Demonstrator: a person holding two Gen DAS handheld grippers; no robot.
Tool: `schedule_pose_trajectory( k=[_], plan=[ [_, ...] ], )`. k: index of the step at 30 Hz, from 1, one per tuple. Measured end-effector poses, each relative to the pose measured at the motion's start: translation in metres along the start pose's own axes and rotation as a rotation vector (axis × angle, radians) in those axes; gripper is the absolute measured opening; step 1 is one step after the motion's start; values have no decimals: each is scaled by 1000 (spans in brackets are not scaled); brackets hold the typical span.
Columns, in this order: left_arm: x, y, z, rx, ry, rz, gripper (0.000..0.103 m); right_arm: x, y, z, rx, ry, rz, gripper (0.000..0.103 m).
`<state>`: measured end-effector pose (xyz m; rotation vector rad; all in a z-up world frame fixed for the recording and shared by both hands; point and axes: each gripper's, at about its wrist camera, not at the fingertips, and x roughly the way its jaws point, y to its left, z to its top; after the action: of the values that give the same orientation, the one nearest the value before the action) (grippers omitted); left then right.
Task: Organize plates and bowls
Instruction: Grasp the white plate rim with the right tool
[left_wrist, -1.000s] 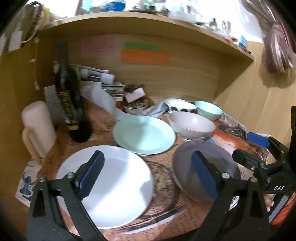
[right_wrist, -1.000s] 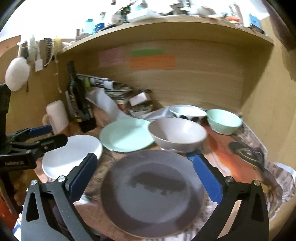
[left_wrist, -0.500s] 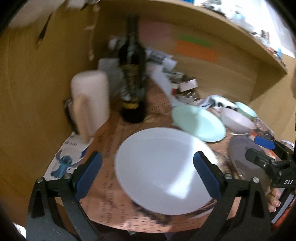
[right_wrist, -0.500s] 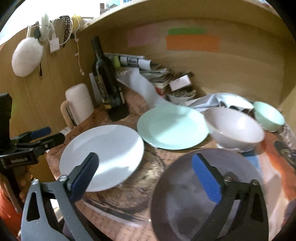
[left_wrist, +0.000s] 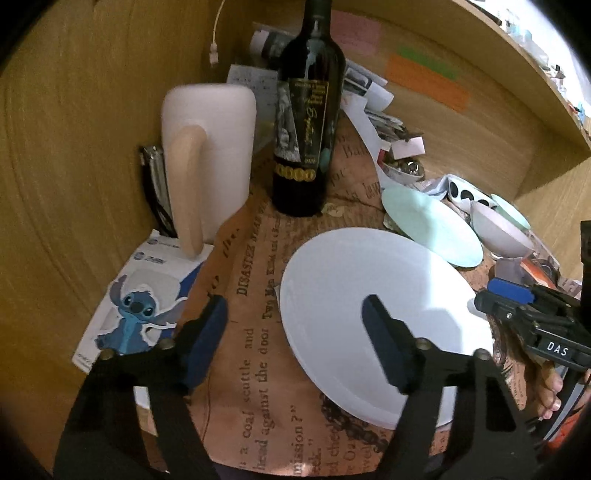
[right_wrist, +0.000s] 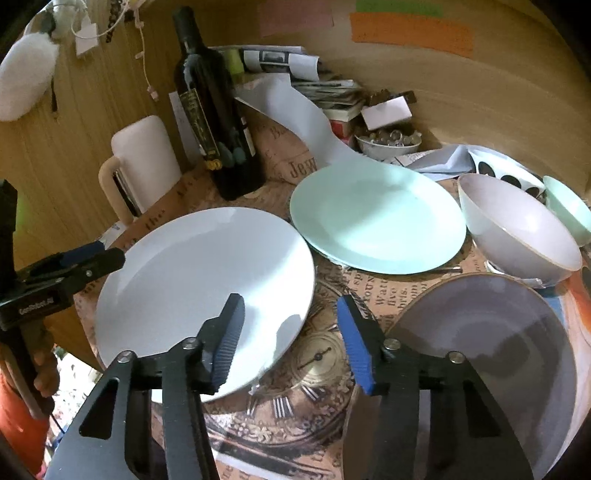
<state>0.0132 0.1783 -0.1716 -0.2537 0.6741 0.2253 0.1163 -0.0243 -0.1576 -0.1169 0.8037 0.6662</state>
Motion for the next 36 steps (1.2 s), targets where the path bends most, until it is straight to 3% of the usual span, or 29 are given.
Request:
schedule_pose_trajectory(
  k=[4, 12, 20, 36],
  plan=[
    [6, -2, -1, 16, 23, -19, 48, 7, -1, 2, 12, 21, -11, 39],
    [11, -2, -3, 19, 42, -39, 32, 15, 1, 4, 30, 54, -12, 32],
    [19, 1, -6, 10, 77, -50, 25, 24, 2, 1, 50, 84, 4, 27],
    [21, -1, -4, 23, 82, -29, 25, 23, 1, -1, 79, 80, 46, 28]
  ],
)
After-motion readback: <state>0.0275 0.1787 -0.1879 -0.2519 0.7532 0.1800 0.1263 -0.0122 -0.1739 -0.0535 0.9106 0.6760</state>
